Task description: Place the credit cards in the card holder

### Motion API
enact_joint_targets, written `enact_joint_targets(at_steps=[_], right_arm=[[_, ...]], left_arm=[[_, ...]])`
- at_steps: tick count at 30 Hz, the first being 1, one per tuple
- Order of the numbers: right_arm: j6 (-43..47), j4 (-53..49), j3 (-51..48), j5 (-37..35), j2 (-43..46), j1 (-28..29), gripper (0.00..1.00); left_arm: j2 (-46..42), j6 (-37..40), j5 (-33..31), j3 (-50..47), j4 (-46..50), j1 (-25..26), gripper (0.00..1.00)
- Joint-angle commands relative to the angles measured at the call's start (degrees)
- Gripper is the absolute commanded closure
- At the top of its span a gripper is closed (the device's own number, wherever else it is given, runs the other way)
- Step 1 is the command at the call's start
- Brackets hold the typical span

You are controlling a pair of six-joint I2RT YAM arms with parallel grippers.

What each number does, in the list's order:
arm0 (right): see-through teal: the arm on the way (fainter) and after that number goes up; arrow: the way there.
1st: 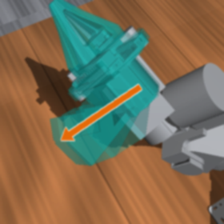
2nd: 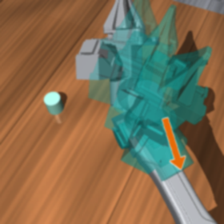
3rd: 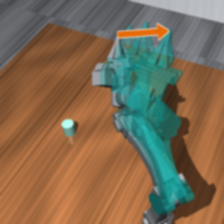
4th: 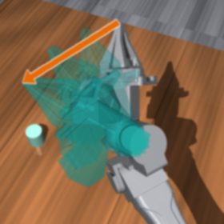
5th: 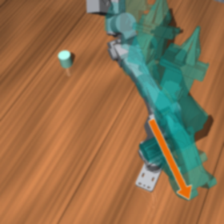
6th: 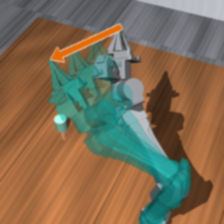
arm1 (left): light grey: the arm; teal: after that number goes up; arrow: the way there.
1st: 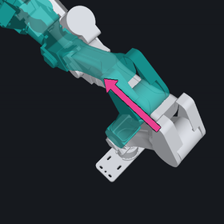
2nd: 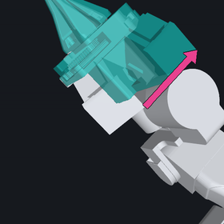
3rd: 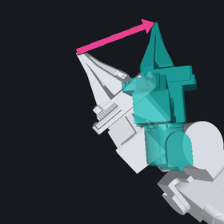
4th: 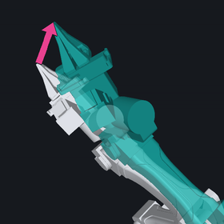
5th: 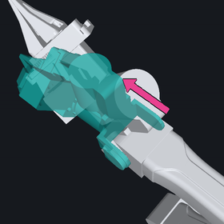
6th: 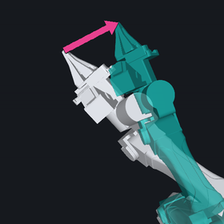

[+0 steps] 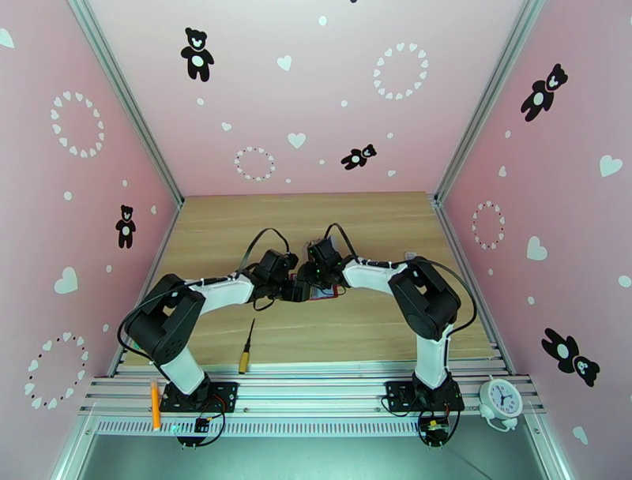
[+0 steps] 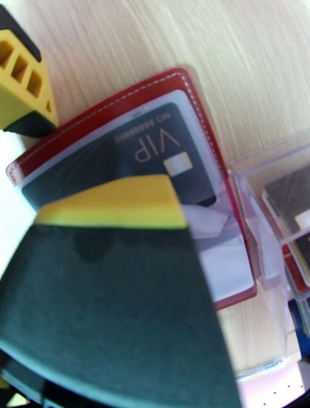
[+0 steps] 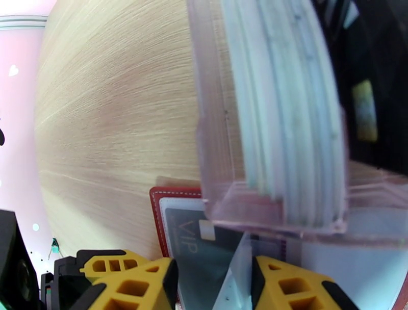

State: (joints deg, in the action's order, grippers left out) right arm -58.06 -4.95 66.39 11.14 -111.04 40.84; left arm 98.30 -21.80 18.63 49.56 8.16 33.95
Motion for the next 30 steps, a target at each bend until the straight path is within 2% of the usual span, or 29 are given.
enact_joint_targets(at_steps=[1, 9, 18, 20, 30], right_arm=[[0.4, -1.6, -0.9, 2.8, 1.9, 1.5, 0.57], [1.8, -3.3, -0.8, 1.8, 4.8, 1.1, 0.57], [5.2, -8.7, -2.0, -2.8, 13.1, 0.0, 0.56], [6.1, -9.7, -2.8, -3.4, 14.0, -0.5, 0.56], [10.1, -10.7, -4.7, -3.6, 14.1, -2.2, 0.56]], left_arm=[[4.2, -0.8, -4.3, 0.7, 1.7, 0.3, 0.21], [4.4, -1.0, -5.1, 0.8, 2.3, 0.3, 0.32], [4.7, -0.9, -4.5, 1.0, 2.2, 0.3, 0.44], [4.6, -1.0, -4.4, 1.0, 2.2, 0.3, 0.49], [3.8, -1.4, -7.1, 0.6, 2.9, -0.4, 0.62]])
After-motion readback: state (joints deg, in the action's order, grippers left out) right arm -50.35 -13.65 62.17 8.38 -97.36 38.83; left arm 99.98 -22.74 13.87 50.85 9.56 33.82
